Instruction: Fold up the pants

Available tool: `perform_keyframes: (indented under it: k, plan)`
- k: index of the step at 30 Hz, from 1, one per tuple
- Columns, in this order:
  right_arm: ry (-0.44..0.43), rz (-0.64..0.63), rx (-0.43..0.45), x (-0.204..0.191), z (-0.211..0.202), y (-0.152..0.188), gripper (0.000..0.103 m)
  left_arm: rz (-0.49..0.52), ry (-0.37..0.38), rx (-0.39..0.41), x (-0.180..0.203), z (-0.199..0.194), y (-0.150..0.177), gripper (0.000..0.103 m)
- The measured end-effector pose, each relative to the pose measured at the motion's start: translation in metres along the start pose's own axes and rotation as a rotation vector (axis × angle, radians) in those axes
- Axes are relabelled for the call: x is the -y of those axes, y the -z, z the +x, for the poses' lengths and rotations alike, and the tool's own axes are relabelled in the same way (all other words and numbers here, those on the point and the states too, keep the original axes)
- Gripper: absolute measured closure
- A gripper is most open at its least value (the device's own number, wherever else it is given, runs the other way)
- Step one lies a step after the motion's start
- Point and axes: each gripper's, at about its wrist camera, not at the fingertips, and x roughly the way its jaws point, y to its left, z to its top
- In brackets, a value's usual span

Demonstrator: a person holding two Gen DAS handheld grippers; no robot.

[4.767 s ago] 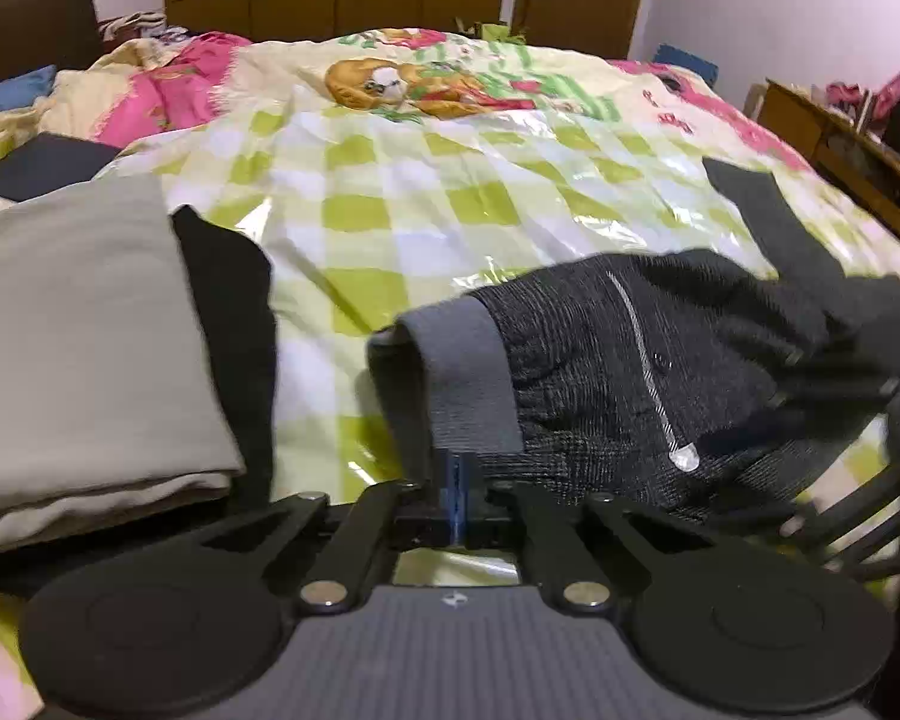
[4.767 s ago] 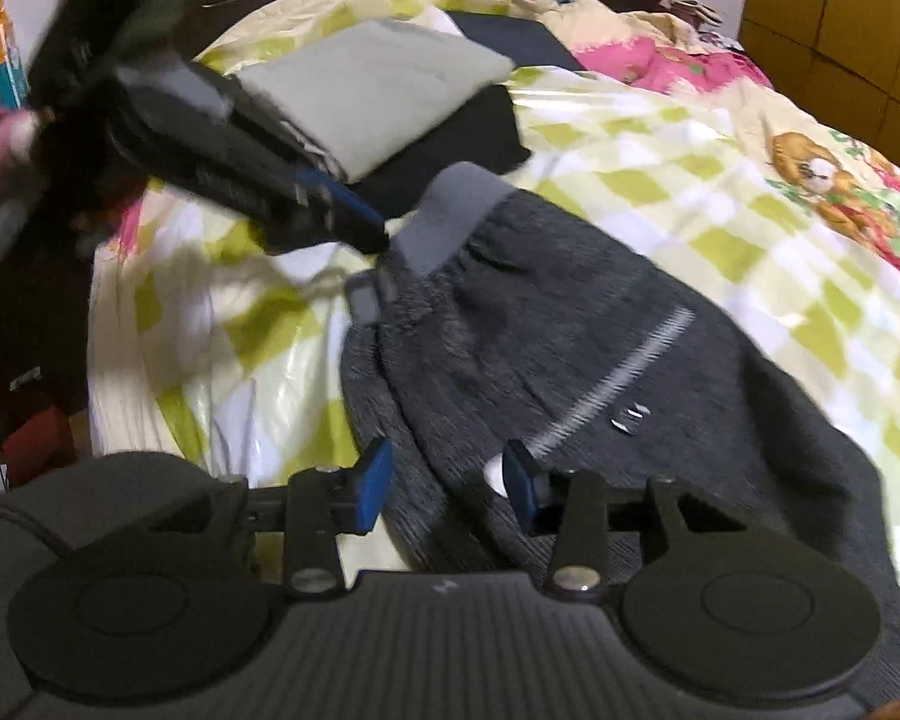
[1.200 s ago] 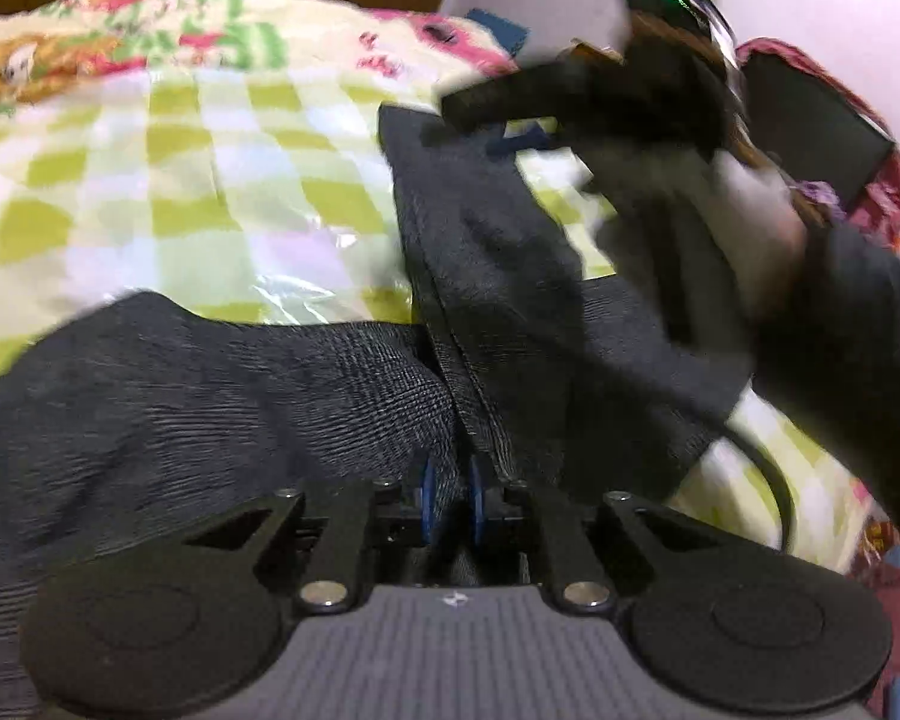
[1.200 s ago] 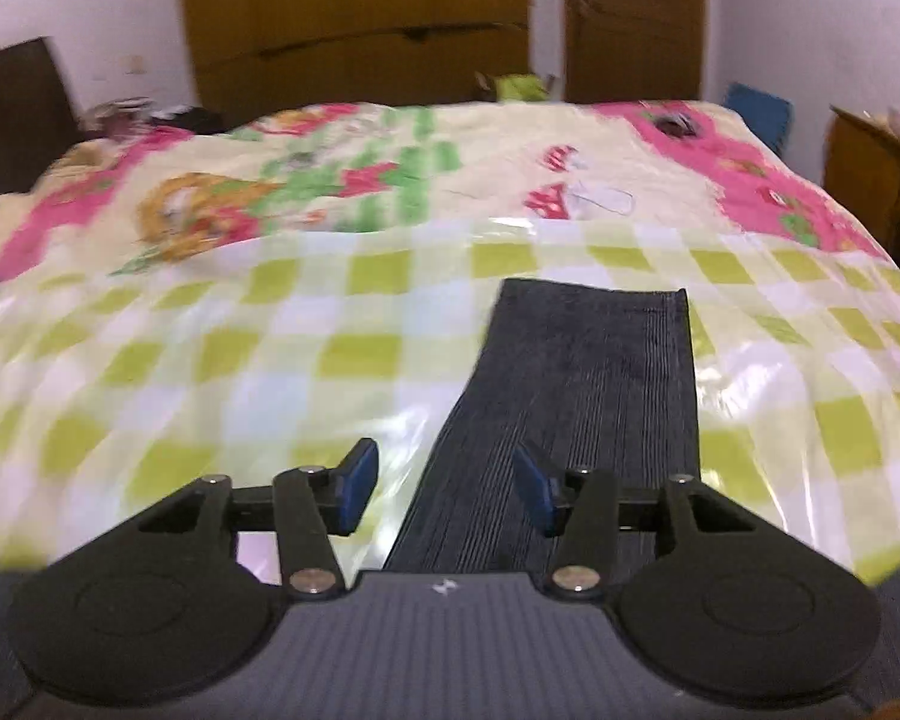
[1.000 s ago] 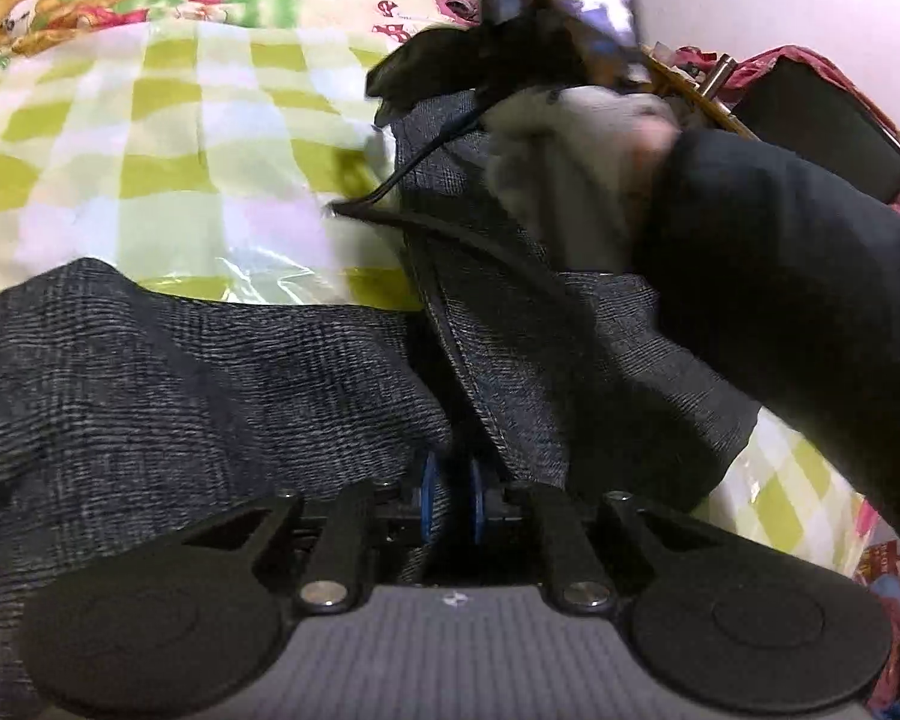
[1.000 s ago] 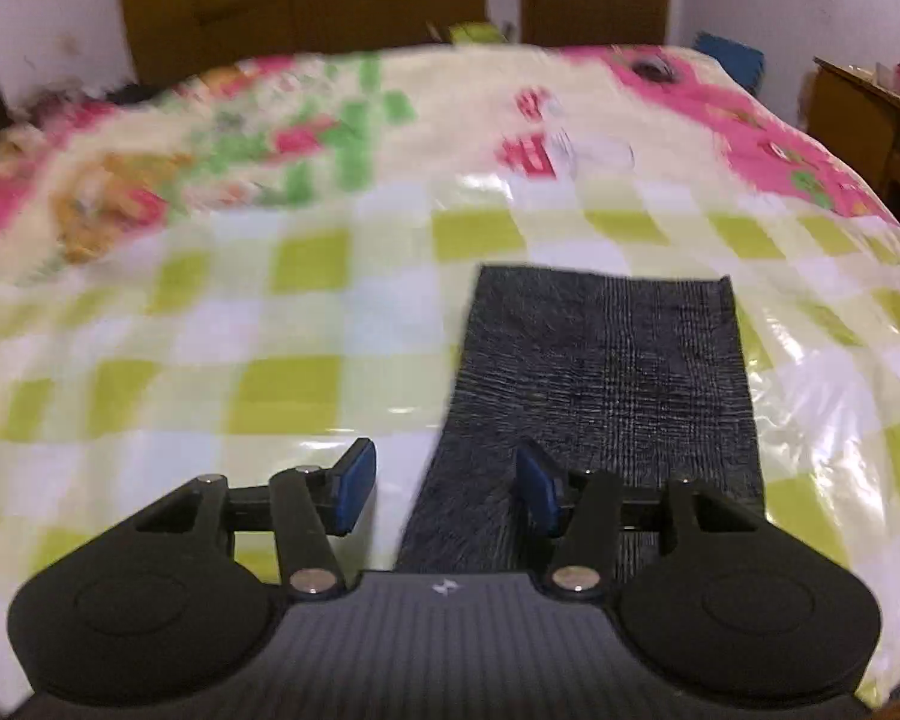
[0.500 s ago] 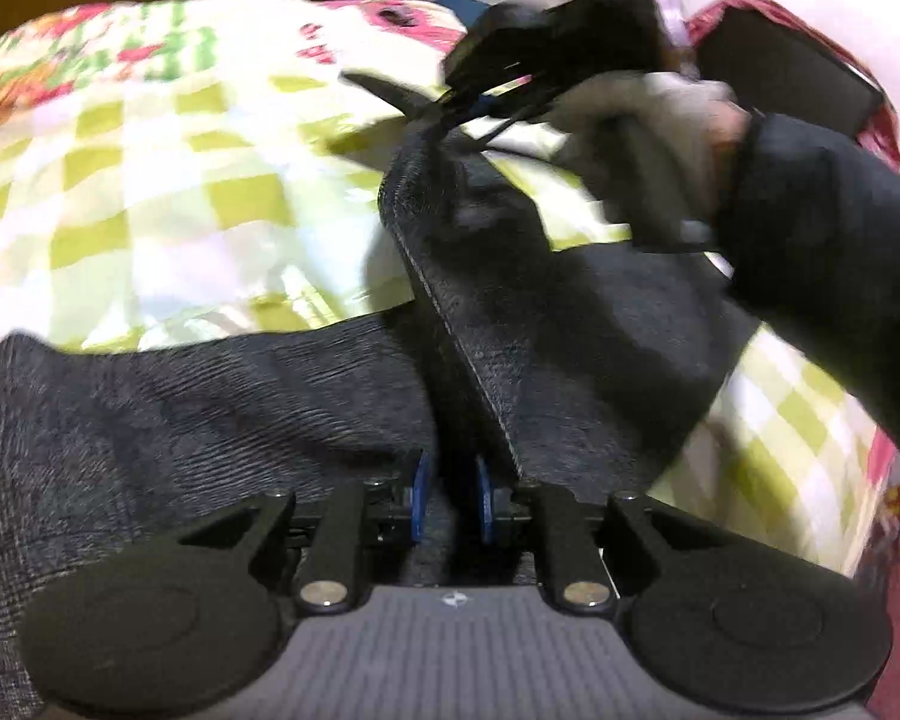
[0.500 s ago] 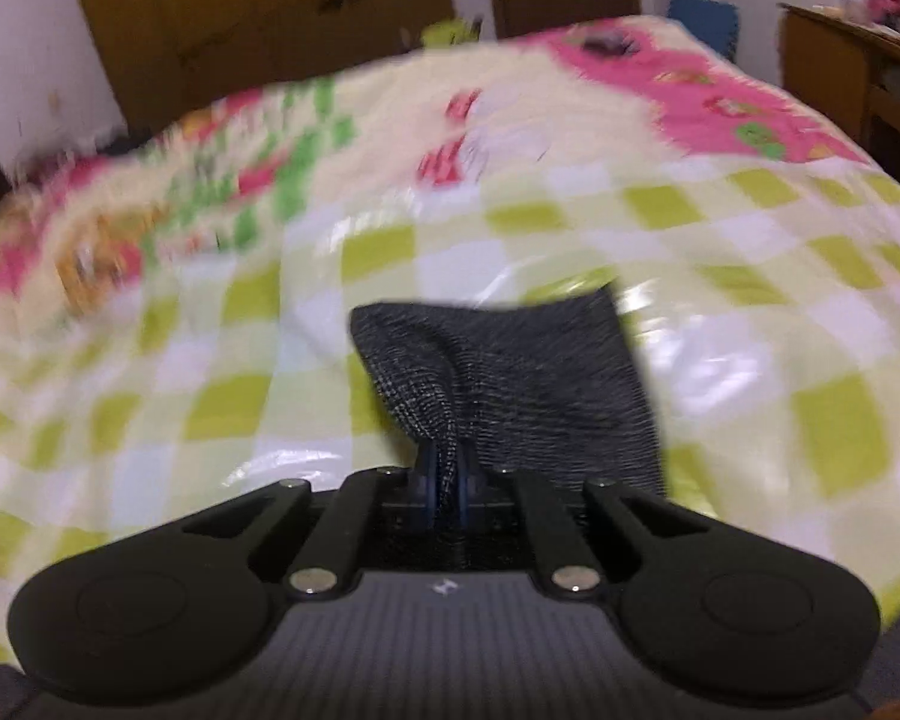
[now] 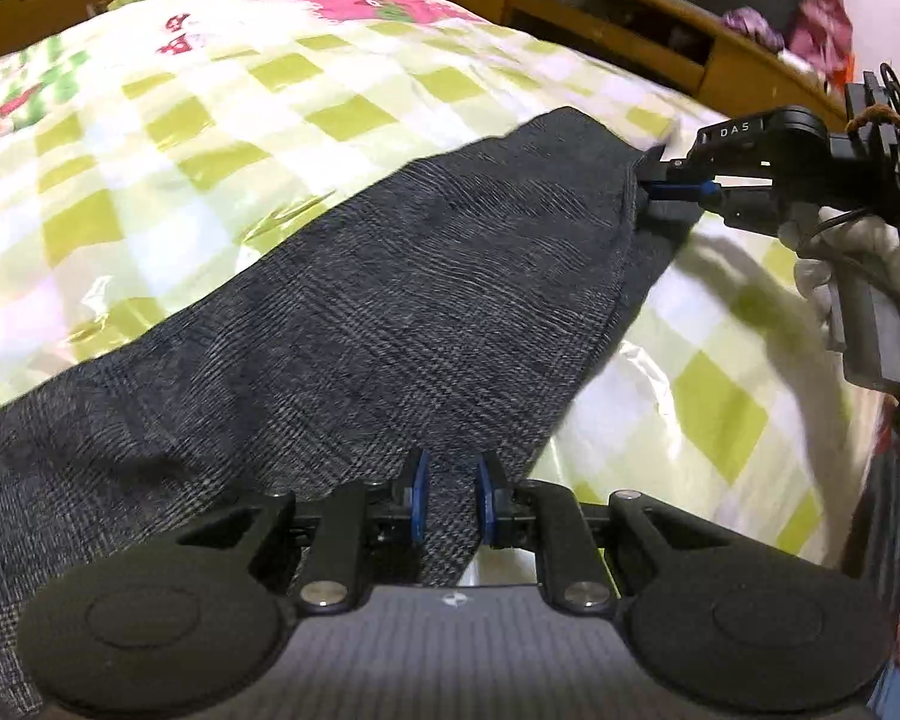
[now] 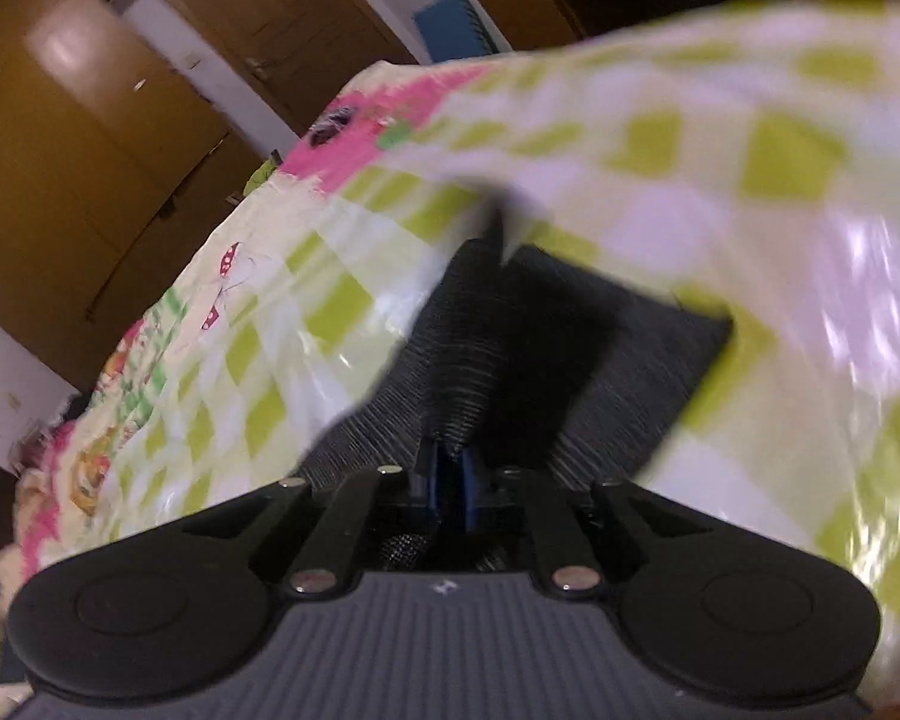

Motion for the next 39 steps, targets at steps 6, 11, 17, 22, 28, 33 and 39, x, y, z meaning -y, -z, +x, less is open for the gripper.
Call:
perform_keyframes:
  k: [6,11,17,22,28,33,39]
  plan:
    - [-0.071,0.134,0.042,0.019,0.006,-0.004,0.078,0.033,-0.03,-0.033,0.018,0.011,-0.007,0.071]
    - [-0.122,0.238,0.084,0.034,-0.001,-0.01,0.056,0.034,-0.032,-0.033,0.023,0.014,-0.011,0.07]
    - [-0.022,0.128,0.074,0.029,0.002,-0.015,0.075,0.004,-0.002,0.001,0.028,0.013,-0.012,0.07]
    - [-0.037,0.093,0.076,0.027,-0.001,-0.022,0.099,-0.003,0.02,0.019,0.036,0.013,-0.014,0.067]
    - [-0.042,0.108,0.148,0.041,-0.026,-0.019,0.101,0.017,0.026,0.032,0.044,0.017,-0.014,0.062]
    - [-0.035,0.191,0.085,0.06,-0.01,-0.007,0.096,0.024,0.027,0.028,0.044,0.016,-0.012,0.061]
    - [-0.073,0.247,0.116,0.065,-0.003,-0.018,0.093,0.024,0.028,0.023,0.044,0.017,-0.012,0.06]
